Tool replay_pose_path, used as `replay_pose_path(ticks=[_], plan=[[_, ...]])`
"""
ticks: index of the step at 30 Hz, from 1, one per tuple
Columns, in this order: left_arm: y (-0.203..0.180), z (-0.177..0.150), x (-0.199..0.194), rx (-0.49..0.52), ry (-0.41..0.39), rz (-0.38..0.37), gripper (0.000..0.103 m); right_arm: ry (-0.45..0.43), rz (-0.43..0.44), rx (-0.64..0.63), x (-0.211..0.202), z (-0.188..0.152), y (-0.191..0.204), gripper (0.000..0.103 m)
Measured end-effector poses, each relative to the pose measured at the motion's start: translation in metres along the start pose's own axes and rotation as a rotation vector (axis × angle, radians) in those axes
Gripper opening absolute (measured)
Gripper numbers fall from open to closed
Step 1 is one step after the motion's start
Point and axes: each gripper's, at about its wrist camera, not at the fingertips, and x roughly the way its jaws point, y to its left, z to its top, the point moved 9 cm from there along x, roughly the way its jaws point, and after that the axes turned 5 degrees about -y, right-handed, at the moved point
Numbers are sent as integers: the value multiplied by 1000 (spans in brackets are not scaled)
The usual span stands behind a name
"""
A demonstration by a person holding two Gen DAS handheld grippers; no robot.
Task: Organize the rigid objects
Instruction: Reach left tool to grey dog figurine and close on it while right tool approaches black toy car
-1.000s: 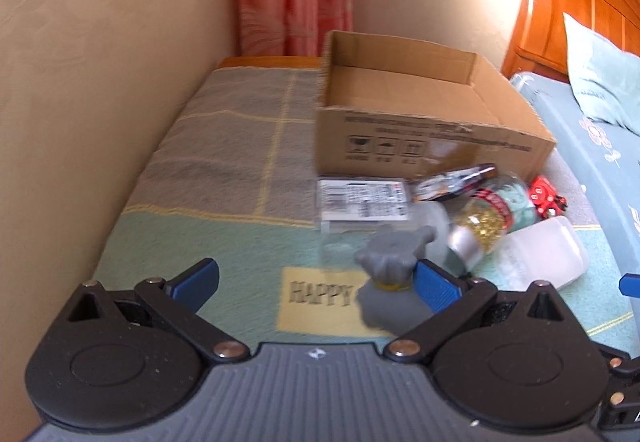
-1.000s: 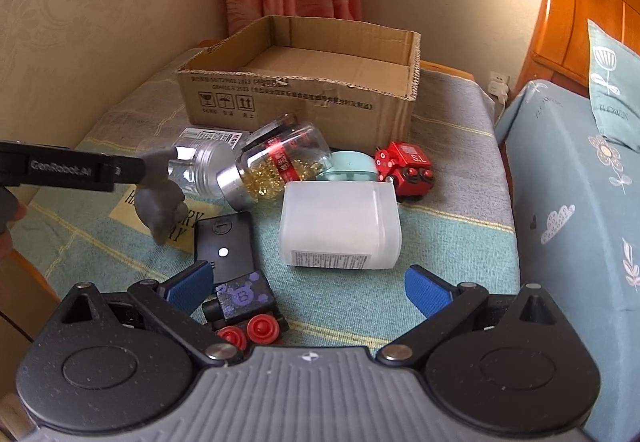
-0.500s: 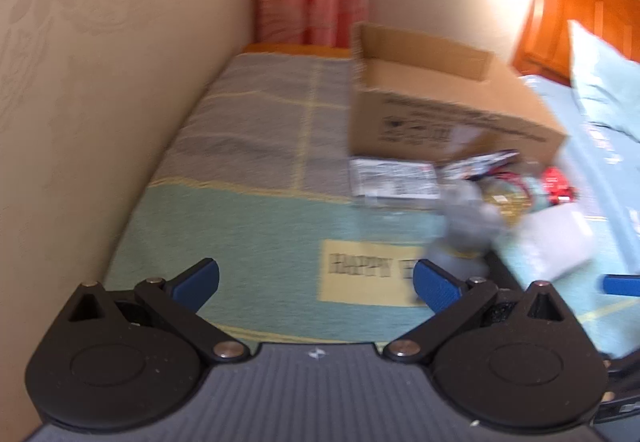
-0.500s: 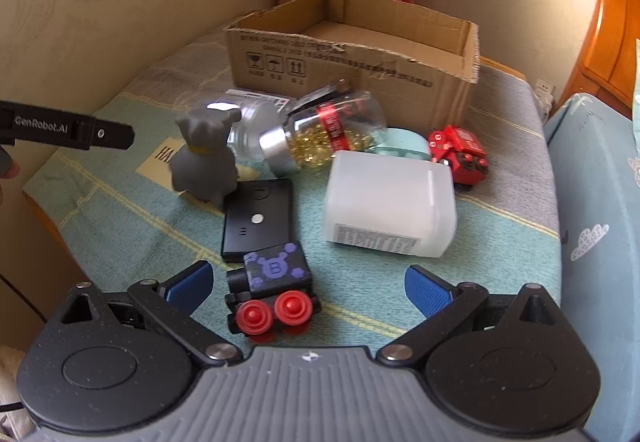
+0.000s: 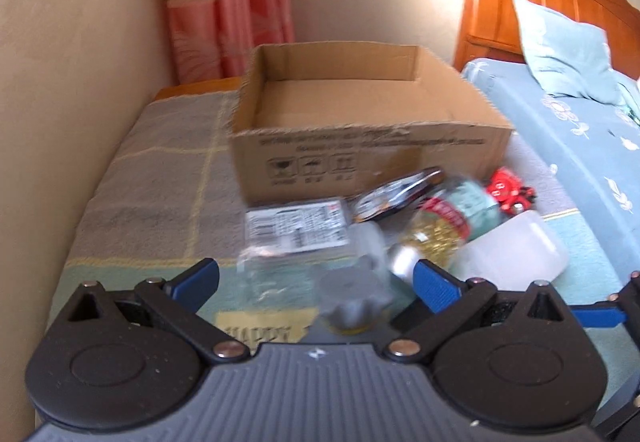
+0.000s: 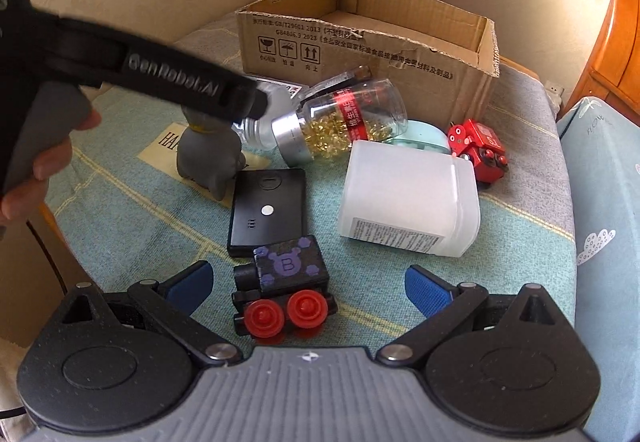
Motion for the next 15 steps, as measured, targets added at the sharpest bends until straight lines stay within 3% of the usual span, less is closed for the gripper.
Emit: replay_pose_path(ticks=[7, 11, 15], plan=[[56, -17, -26, -138, -6, 40, 102, 9, 22, -7, 3, -3, 1, 103], [84, -32, -32, -145, 23, 125, 102, 22, 36, -18, 6, -7, 4, 103], [100, -45, -35, -167, 41, 142, 102, 27, 48, -33, 9, -10, 5, 103]])
